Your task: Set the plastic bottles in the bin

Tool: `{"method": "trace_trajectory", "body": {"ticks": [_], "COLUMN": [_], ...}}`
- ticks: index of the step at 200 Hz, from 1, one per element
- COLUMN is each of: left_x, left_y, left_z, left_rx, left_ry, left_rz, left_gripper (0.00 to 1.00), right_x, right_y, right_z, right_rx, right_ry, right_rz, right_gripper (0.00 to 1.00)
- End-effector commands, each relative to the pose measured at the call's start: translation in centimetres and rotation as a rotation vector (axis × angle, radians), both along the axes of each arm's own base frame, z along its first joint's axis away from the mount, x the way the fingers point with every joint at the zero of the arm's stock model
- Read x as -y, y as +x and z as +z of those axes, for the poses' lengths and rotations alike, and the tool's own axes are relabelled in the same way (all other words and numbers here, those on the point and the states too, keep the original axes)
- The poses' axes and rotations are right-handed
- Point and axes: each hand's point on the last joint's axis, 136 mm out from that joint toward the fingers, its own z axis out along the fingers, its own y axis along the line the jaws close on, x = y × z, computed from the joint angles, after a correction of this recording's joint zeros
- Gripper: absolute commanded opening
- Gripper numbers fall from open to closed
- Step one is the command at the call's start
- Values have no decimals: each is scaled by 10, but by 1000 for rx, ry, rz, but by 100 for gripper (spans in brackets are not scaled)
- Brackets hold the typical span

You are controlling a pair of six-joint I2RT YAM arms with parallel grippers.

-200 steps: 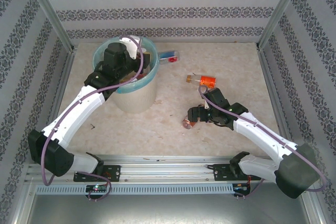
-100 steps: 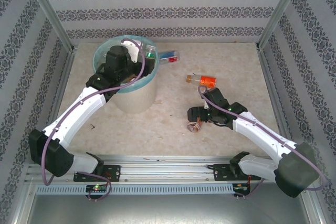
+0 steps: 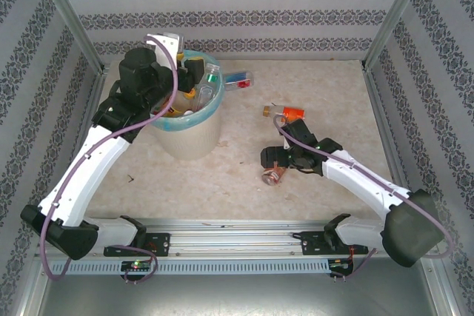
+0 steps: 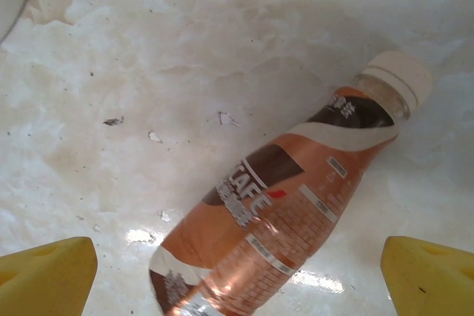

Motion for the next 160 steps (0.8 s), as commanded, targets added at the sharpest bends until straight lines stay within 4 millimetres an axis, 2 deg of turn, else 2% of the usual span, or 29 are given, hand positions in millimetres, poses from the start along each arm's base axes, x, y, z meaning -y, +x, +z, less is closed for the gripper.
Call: {"method": "trace_trajectory", "body": {"ticks": [1,26,53,99,132,160], "left_x": [10,23,27,37,38,35], "left_y": [0,-17,-40,-59,-61,-62], "left_z": [-37,-38,-36,-43,-46,-44], "left_rx": [-82,36,157,236,246,259], "left_ry": [19,-17,-18,4,4,15], "left_rz": [-50,-158,-214,-223,-210,-195], "left_gripper": [56,56,57,58,59,60], "right_x": [2,10,5,-9,-17,-16], "right_y": [5,2,-4,-12,-16,-17], "right_z": [-6,-25,-42,-72,-85,-88], "right_rx": [-24,-95,-147,-251,-293,-300], "right_ry": [-38,-100,-108,-135,-136,-150], "right_rz": [-44,-94,-107,-86,-88,-87], "right_gripper": [98,98,98,97,89,75]}}
